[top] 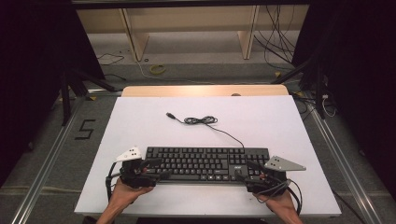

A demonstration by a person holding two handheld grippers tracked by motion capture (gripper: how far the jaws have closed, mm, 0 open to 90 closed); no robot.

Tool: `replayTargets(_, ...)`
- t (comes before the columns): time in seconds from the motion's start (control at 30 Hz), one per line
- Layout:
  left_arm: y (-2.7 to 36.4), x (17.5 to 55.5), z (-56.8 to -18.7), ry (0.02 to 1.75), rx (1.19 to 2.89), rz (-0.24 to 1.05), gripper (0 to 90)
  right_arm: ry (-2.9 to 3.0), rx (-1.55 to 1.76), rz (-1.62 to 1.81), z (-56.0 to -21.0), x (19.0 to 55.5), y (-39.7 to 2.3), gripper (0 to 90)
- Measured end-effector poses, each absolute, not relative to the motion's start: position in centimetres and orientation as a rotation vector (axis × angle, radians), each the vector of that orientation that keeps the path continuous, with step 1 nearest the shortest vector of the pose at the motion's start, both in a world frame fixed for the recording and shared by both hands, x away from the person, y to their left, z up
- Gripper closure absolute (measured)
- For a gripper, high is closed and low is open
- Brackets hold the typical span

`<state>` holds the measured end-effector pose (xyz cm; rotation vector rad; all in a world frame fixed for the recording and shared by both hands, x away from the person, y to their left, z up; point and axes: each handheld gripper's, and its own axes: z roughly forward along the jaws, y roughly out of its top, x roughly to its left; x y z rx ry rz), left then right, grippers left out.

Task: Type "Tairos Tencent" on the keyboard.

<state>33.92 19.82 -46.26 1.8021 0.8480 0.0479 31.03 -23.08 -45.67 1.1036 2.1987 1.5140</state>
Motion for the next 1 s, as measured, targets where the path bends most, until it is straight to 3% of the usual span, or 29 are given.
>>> replayTargets(1.0, 20.42, 34.17, -46.43, 0.874, 1.787, 0.077, 24.0, 2.185, 1.116, 1.518, -45.84, 30.82, -23.55, 31.4)
